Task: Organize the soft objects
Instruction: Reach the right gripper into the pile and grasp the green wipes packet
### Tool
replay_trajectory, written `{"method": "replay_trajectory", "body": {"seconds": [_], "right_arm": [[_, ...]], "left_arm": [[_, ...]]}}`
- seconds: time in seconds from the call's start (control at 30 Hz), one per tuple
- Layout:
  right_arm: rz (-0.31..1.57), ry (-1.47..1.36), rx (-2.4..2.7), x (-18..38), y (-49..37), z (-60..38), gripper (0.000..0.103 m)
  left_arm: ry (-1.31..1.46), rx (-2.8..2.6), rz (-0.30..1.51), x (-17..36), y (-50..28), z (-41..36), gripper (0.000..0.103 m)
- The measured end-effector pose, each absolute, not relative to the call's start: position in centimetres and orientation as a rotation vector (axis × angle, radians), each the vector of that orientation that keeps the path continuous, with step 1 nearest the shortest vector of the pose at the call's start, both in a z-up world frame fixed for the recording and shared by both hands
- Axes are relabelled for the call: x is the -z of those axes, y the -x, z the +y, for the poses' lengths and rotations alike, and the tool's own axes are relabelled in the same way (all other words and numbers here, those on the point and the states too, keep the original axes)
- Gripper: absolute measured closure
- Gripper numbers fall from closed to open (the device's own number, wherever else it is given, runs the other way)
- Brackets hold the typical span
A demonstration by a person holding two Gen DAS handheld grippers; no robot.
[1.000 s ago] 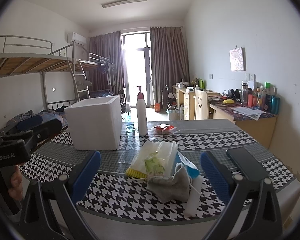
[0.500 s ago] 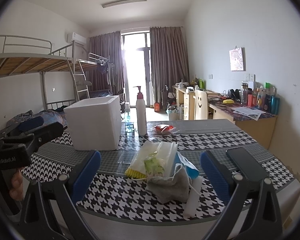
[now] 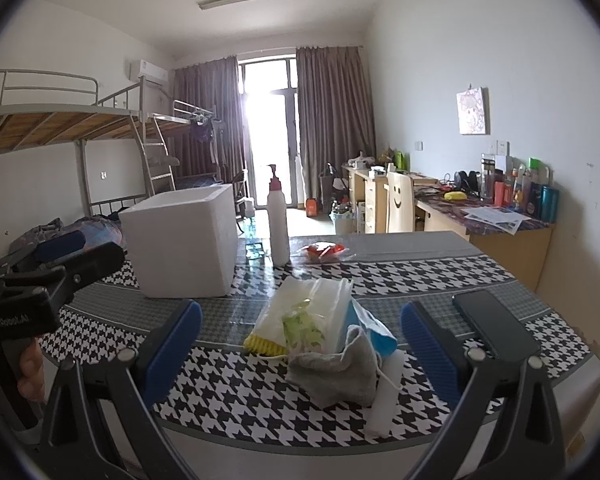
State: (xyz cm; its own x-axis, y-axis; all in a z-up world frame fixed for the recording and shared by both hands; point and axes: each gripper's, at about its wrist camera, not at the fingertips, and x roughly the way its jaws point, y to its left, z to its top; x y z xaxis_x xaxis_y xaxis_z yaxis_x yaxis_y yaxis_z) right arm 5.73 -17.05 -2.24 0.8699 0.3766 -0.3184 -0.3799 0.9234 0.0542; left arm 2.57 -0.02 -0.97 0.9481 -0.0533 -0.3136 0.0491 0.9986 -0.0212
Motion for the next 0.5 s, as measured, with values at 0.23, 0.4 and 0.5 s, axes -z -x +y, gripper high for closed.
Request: {"method": "replay_trajectory", "body": {"seconds": [0.23,0.4,0.5], "right_arm": [[0.348,0.004,-0.383,2.3,-6.5,-17.3,0.002],[0.363,0.005,-0.376,2.5,-6.9,-17.4,0.002],[0.367,0.003,-0.373,2.5,-7.2,-17.5,0.002]], "left_arm": [[0.022,0.064,0.352,0.9,-3.7,0.0,0.001],[0.029,0.082,0.374,1.0,-4.6,-0.1,0.001],[0.021,0.090,0.390,1.1,-5.2,-0.4,0.001]]}}
